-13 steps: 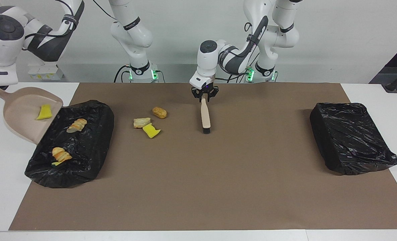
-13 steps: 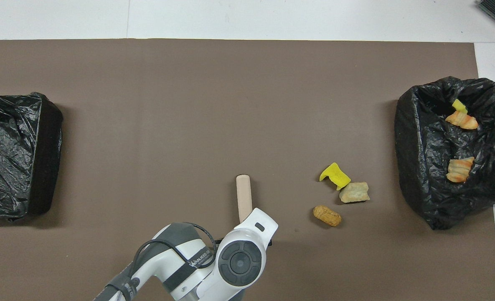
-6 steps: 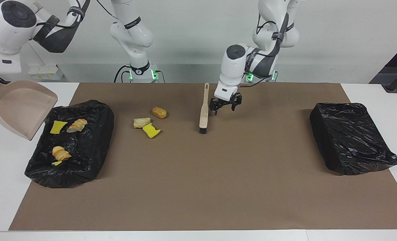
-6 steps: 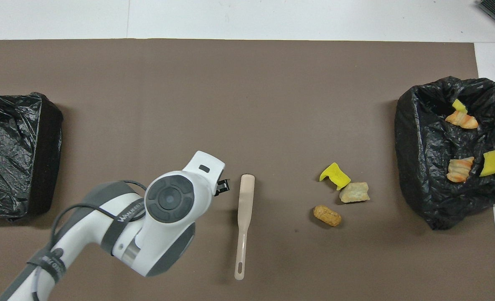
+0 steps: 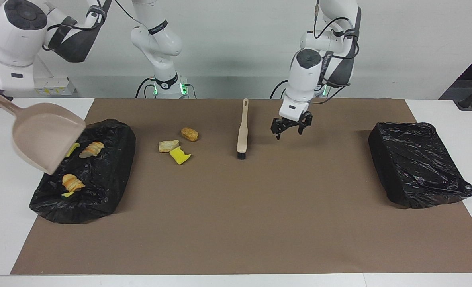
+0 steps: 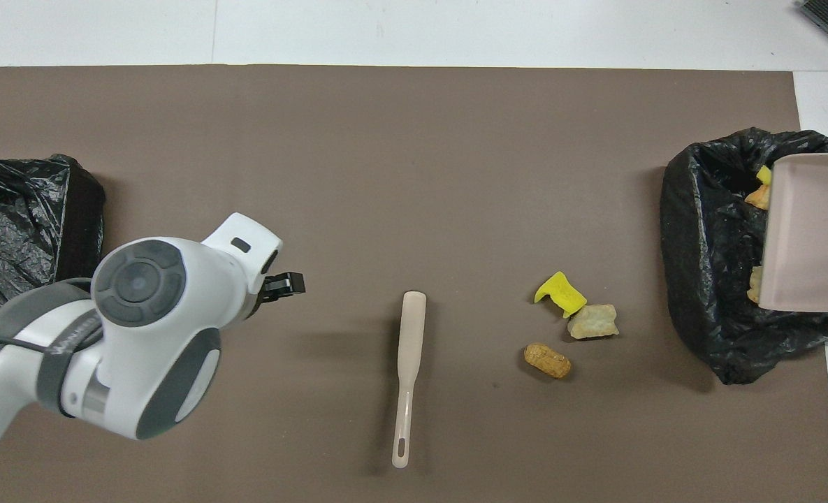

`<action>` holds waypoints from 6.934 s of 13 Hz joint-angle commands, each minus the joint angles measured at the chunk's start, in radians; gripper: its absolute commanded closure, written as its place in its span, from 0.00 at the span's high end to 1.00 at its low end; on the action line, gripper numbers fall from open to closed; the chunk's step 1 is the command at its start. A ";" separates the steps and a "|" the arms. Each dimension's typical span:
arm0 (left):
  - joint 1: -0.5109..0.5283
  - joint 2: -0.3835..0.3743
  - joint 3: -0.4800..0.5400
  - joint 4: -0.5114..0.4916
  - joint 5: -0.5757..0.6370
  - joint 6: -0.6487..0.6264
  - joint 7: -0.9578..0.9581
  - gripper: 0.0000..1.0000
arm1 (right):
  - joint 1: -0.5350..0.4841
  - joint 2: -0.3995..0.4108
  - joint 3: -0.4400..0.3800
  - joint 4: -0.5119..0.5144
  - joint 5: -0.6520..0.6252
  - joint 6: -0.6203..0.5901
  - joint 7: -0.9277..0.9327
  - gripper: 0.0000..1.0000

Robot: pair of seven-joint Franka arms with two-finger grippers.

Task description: Sweep and dump trash in bin

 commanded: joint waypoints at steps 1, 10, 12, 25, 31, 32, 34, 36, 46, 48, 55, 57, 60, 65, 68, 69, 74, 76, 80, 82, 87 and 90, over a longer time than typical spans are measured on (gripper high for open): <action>0.051 -0.023 0.026 0.026 0.011 -0.054 0.125 1.00 | 0.016 -0.021 0.003 -0.024 0.174 -0.019 0.042 0.00; 0.118 -0.008 0.143 0.294 0.002 -0.267 0.281 1.00 | 0.232 -0.009 0.003 -0.097 0.457 -0.111 0.852 0.00; 0.129 -0.009 0.155 0.358 -0.024 -0.342 0.307 1.00 | 0.287 0.032 0.003 -0.100 0.564 -0.097 1.104 0.00; 0.215 -0.048 0.138 0.529 -0.032 -0.594 0.563 1.00 | 0.778 0.442 0.001 0.138 0.627 0.139 2.056 0.00; 0.207 -0.038 0.134 0.533 -0.078 -0.523 0.557 1.00 | 0.792 0.485 0.003 0.183 0.602 0.139 2.081 1.00; 0.210 -0.040 0.135 0.533 -0.093 -0.519 0.561 1.00 | 0.796 0.477 0.001 0.183 0.604 0.136 2.070 1.00; 0.211 -0.040 0.137 0.533 -0.093 -0.529 0.564 1.00 | 0.781 0.416 0.003 0.152 0.624 0.071 2.052 1.00; 0.194 -0.041 0.141 0.533 -0.087 -0.540 0.563 1.00 | 0.775 0.388 0.003 0.144 0.624 -0.008 2.010 1.00; 0.148 -0.045 0.181 0.529 -0.057 -0.545 0.563 1.00 | 0.927 0.070 0.006 -0.323 0.728 0.191 2.183 1.00; 0.148 -0.046 0.180 0.521 -0.058 -0.526 0.561 1.00 | 0.953 0.052 0.008 -0.371 0.733 0.199 2.196 1.00; 0.138 0.063 0.085 0.527 -0.054 -0.297 0.459 1.00 | 1.045 0.141 0.008 -0.440 0.736 0.380 2.272 0.83; 0.137 0.090 0.059 0.524 -0.053 -0.267 0.449 1.00 | 1.046 0.141 0.008 -0.440 0.736 0.379 2.271 0.74; 0.137 0.129 0.010 0.532 -0.053 -0.184 0.385 1.00 | 1.045 0.143 0.009 -0.437 0.739 0.374 2.265 0.29; 0.137 0.253 -0.164 0.547 0.025 -0.108 0.171 1.00 | 1.037 0.123 0.008 -0.387 0.774 0.258 2.268 0.00; 0.132 0.285 -0.240 0.553 0.034 -0.106 0.129 1.00 | 1.036 0.062 0.006 -0.413 0.776 0.075 2.292 0.00; 0.093 0.337 -0.265 0.553 0.080 -0.106 0.063 1.00 | 1.036 0.046 0.006 -0.431 0.777 0.054 2.338 0.00; 0.066 0.478 -0.365 0.550 0.264 0.003 -0.201 1.00 | 0.881 -0.043 0.000 -0.436 0.744 -0.126 2.383 0.00; 0.062 0.508 -0.398 0.541 0.266 0.032 -0.258 1.00 | 0.814 -0.044 0.000 -0.436 0.655 -0.173 2.372 0.00; 0.011 0.595 -0.420 0.538 0.326 0.071 -0.329 1.00 | 0.715 -0.065 0.001 -0.492 0.526 -0.192 2.311 0.00; 0.008 0.650 -0.449 0.544 0.512 0.074 -0.446 1.00 | 0.665 -0.124 0.003 -0.607 0.523 -0.114 2.326 0.00; 0.000 0.666 -0.462 0.547 0.529 0.054 -0.454 1.00 | 0.594 -0.230 0.001 -0.800 0.483 0.031 2.348 0.00; 0.008 0.661 -0.465 0.575 0.520 0.035 -0.454 0.67 | 0.583 -0.234 0.003 -0.850 0.500 0.124 2.338 0.00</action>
